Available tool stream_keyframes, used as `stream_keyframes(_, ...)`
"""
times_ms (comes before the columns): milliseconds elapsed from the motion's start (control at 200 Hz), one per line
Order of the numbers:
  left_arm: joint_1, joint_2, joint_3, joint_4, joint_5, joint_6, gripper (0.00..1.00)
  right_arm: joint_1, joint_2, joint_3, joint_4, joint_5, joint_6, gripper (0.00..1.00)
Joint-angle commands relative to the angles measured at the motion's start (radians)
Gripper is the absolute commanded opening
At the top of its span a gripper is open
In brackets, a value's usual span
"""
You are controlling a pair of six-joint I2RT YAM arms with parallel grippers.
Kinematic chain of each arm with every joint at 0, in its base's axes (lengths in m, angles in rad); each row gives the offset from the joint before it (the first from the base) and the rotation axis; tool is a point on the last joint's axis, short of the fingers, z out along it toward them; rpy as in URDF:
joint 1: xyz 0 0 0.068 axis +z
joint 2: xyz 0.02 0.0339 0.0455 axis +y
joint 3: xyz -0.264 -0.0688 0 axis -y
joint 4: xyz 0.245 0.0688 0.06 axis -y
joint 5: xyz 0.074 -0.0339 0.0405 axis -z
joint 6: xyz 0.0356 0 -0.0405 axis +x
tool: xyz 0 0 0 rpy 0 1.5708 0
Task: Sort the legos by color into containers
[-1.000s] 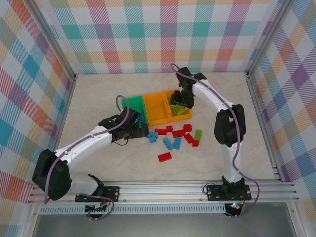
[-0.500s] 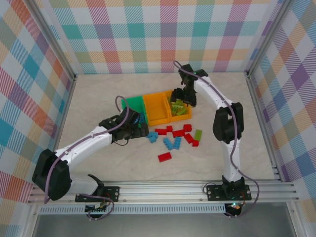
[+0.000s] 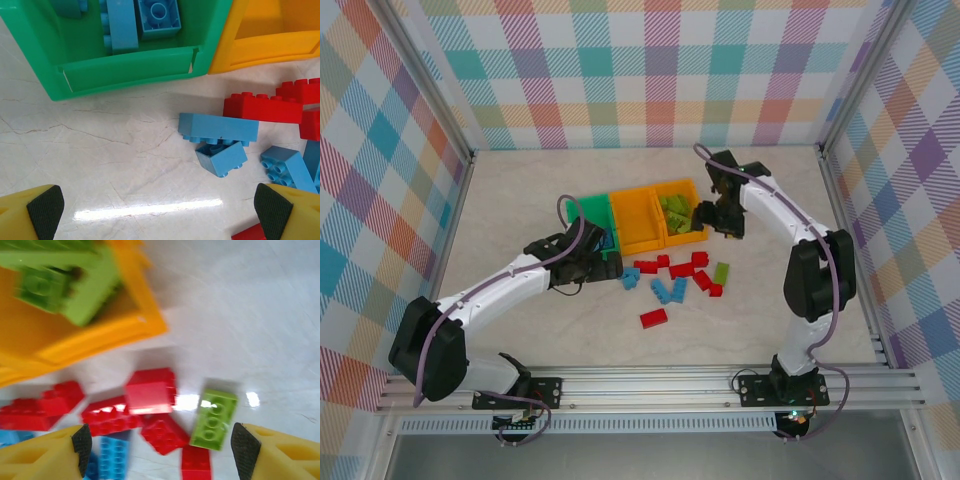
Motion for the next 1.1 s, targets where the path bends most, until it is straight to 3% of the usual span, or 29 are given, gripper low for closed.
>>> stream_keyframes(0, -0.003, -0.007, -0.006, 0.015, 0.004, 0.014, 1.00, -0.010, -0.029, -0.086, 0.000, 0.033, -0.022, 0.74)
stream_keyframes(265, -0.003, 0.005, 0.002, 0.010, 0.008, 0.018, 1.00, -0.008, -0.028, -0.216, 0.045, -0.009, 0.033, 0.71)
stream_keyframes(900, -0.003, 0.000, 0.003, 0.004, -0.005, 0.016, 1.00, -0.009, 0.067, -0.297, 0.099, 0.011, 0.037, 0.65)
stream_keyframes(1095, -0.003, -0.001, 0.007, -0.005, -0.010, 0.022, 1.00, -0.008, 0.076, -0.306, 0.110, 0.013, 0.049, 0.49)
